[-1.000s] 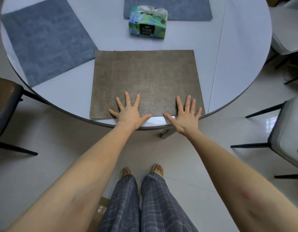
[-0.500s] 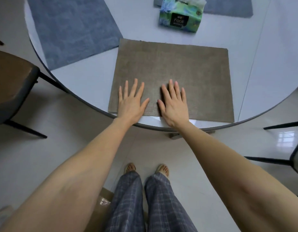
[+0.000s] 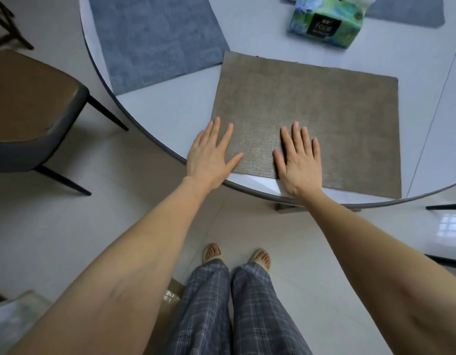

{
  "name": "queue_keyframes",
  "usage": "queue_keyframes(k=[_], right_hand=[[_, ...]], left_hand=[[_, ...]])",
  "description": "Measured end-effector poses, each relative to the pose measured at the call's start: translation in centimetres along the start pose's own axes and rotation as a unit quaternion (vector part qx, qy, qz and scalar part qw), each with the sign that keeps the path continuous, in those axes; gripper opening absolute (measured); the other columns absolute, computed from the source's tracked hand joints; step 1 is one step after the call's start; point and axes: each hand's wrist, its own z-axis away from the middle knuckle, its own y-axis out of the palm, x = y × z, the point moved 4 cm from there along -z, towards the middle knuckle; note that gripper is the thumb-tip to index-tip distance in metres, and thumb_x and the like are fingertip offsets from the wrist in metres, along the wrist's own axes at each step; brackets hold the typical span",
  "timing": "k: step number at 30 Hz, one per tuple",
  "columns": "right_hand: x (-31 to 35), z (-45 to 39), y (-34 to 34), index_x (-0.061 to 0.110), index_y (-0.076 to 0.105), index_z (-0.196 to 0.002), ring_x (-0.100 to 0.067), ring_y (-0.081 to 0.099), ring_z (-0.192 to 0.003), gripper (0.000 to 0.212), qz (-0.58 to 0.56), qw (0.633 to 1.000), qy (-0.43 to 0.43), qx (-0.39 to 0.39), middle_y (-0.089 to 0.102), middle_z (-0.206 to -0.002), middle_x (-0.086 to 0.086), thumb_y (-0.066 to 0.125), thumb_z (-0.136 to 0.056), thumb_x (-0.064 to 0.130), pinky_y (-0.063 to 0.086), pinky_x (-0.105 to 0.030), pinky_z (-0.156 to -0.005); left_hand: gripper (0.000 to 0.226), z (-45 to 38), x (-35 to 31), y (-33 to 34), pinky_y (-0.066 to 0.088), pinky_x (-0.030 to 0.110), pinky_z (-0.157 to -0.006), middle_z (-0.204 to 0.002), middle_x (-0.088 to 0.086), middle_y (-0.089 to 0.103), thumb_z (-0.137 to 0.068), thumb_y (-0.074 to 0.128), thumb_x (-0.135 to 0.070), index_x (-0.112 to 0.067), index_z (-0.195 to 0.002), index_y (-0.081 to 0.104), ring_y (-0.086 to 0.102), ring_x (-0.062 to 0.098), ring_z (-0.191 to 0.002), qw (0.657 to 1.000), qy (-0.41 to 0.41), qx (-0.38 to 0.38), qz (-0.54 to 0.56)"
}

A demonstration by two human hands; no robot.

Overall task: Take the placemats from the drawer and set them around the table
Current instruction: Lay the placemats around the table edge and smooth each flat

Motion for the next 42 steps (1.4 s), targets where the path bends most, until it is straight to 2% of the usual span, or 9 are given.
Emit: queue_keyframes(k=[4, 9, 14, 17, 22, 27, 32, 36, 42], right_hand=[[0.0, 0.0, -0.3, 0.026, 0.008, -0.154, -0.021, -0.002, -0.149, 0.059, 0.007, 1.0, -0.006, 0.013, 0.0, -0.162, -0.003, 0.016, -0.099, 0.047, -0.003, -0.039, -0.12], [0.2, -0.3, -0.3, 0.023, 0.018, -0.152, -0.024, 0.011, -0.149, 0.061, 0.029, 0.999, -0.003, -0.017, 0.012, -0.161, -0.006, 0.016, -0.097, 0.049, 0.007, -0.041, -0.118], [1.0, -3.2, -3.0, 0.009, 0.051, -0.114, -0.035, 0.051, -0.105, 0.038, 0.101, 0.991, -0.014, -0.089, 0.053, -0.118, -0.018, 0.033, -0.093, 0.034, 0.034, -0.046, -0.092], [1.8, -7.3, -3.4, 0.006, 0.051, -0.114, -0.037, 0.049, -0.113, 0.034, 0.058, 0.992, 0.04, -0.104, 0.053, -0.122, -0.021, 0.036, -0.094, 0.03, 0.032, -0.047, -0.1], [2.0, -10.0, -1.1, 0.016, 0.021, -0.152, -0.023, 0.007, -0.149, 0.055, -0.009, 0.998, 0.036, -0.05, 0.012, -0.161, -0.008, 0.027, -0.101, 0.038, 0.002, -0.038, -0.12], [2.0, -9.9, -1.1, 0.017, 0.022, -0.152, -0.023, 0.01, -0.149, 0.056, 0.003, 0.998, 0.038, -0.053, 0.014, -0.16, -0.008, 0.029, -0.101, 0.04, 0.005, -0.038, -0.121], [2.9, -13.2, -2.8, 0.01, 0.044, -0.135, -0.035, 0.04, -0.13, 0.05, 0.023, 0.997, 0.017, -0.073, 0.043, -0.142, -0.016, 0.034, -0.096, 0.04, 0.026, -0.046, -0.108], [4.8, -18.8, -2.3, 0.015, 0.015, -0.153, -0.022, 0.006, -0.149, 0.057, 0.011, 0.994, -0.107, 0.015, 0.009, -0.161, -0.006, 0.027, -0.102, 0.038, 0.002, -0.037, -0.12], [1.1, -19.4, -2.3, 0.018, 0.01, -0.154, -0.016, 0.003, -0.149, 0.057, 0.012, 0.992, -0.128, 0.016, 0.007, -0.161, 0.001, 0.024, -0.103, 0.041, -0.001, -0.032, -0.12]], left_hand=[[0.059, -2.4, -0.5, -2.3, 0.025, 0.04, -0.109, -0.146, 0.018, 0.038, -0.099, 0.04, -0.046, -0.013, -0.147, 0.035, 0.037, 0.032, -0.132, 0.998, 0.008, -0.051, -0.019], [0.062, -7.1, -4.7, -1.6, 0.001, 0.041, -0.121, -0.162, 0.006, 0.006, -0.101, 0.026, -0.049, -0.021, -0.155, 0.013, 0.002, 0.025, -0.15, 0.982, 0.182, -0.003, -0.042], [0.067, -9.8, -4.1, -0.6, -0.005, 0.044, -0.121, -0.163, 0.003, -0.003, -0.099, 0.019, -0.057, -0.024, -0.155, 0.004, -0.005, 0.023, -0.15, 0.991, 0.133, 0.015, -0.029], [0.07, -11.5, -1.4, -1.0, -0.006, 0.045, -0.121, -0.163, 0.003, -0.005, -0.097, 0.018, -0.06, -0.025, -0.155, 0.001, -0.006, 0.024, -0.15, 0.995, 0.098, 0.01, -0.025], [0.073, -15.6, 2.5, -2.1, -0.008, 0.042, -0.121, -0.162, 0.006, -0.008, -0.097, 0.017, -0.063, -0.022, -0.155, 0.0, -0.009, 0.022, -0.15, 0.999, 0.04, -0.001, -0.004], [0.074, -17.5, 2.7, -2.5, -0.006, 0.04, -0.122, -0.162, 0.01, -0.003, -0.098, 0.018, -0.059, -0.016, -0.156, 0.003, -0.006, 0.023, -0.15, 0.999, 0.017, -0.028, 0.011], [0.071, -17.5, 2.5, -2.5, -0.004, 0.045, -0.121, -0.163, 0.007, 0.0, -0.098, 0.019, -0.057, -0.017, -0.156, 0.005, -0.002, 0.022, -0.15, 0.999, 0.005, -0.046, -0.005], [0.068, -17.6, 1.8, -2.7, -0.005, 0.047, -0.12, -0.163, 0.007, 0.001, -0.099, 0.02, -0.053, -0.017, -0.155, 0.006, -0.001, 0.023, -0.15, 0.999, -0.021, -0.036, -0.033], [0.065, -18.5, 0.0, -3.6, -0.008, 0.048, -0.119, -0.162, 0.01, 0.006, -0.101, 0.018, -0.051, -0.013, -0.154, 0.011, 0.003, 0.027, -0.15, 0.994, -0.085, -0.01, -0.064]])
